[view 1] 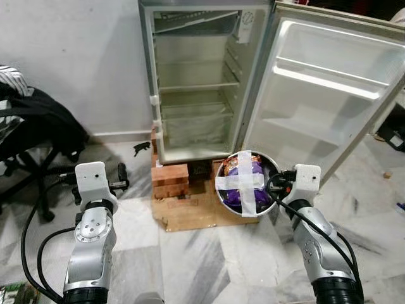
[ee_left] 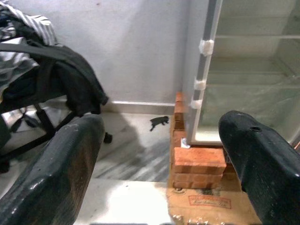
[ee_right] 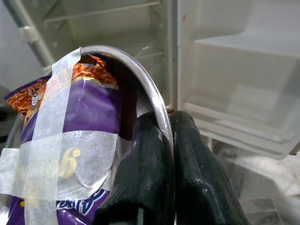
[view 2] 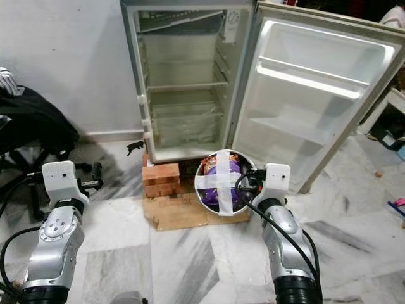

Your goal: Restocking fridge

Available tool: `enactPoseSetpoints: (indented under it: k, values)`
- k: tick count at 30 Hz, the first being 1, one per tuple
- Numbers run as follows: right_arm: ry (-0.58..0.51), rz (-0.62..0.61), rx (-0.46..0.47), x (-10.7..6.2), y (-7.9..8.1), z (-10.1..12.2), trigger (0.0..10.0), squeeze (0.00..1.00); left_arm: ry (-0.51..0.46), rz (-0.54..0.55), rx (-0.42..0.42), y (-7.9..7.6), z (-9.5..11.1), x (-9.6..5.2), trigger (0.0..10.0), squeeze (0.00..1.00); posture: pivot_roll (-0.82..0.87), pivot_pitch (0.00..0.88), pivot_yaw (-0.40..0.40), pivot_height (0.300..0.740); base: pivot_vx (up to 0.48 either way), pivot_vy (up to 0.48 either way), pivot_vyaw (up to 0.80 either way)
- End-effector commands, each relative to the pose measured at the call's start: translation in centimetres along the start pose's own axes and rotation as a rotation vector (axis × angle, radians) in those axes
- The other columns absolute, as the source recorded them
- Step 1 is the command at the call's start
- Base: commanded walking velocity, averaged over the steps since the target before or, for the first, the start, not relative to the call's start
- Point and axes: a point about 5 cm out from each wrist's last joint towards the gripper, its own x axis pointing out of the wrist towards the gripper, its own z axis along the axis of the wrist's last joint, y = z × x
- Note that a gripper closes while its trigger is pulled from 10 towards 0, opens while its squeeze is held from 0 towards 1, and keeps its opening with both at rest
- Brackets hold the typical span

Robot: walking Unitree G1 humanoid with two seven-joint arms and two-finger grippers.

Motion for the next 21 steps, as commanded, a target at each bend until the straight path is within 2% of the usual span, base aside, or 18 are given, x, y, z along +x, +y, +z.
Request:
enactPoseSetpoints:
  k: [1,12,18,21]
  values:
    - [-0.036,0.015,0.003,0.23,0.18,0.86,10.0,0.0,-0.019,0.007,0.004,0.11,0.49,0.08,10.0,0.0,0.05,0.0,-0.061,0.74,0.48,0.0,0.0]
    - [-0.055,0.046,-0.013,0.75,0.82,1.52,10.0,0.0,-0.015,0.025,-0.001,0.53,0.81,0.21,10.0,0.0,0.05,0.0,-0.05,0.74,0.467,0.0,0.0]
    - [-0.056,0.067,-0.02,0.9,1.05,1.6,10.0,0.0,-0.006,0.036,-0.017,0.51,0.7,0.19,10.0,0.0,0.05,0.0,-0.054,0.74,0.435,0.12,0.65]
    - [-0.052,0.068,-0.02,0.93,1.02,1.57,10.0,0.0,0.0,0.038,-0.025,0.46,0.67,0.18,10.0,0.0,0.05,0.0,-0.055,0.74,0.394,0.274,0.0]
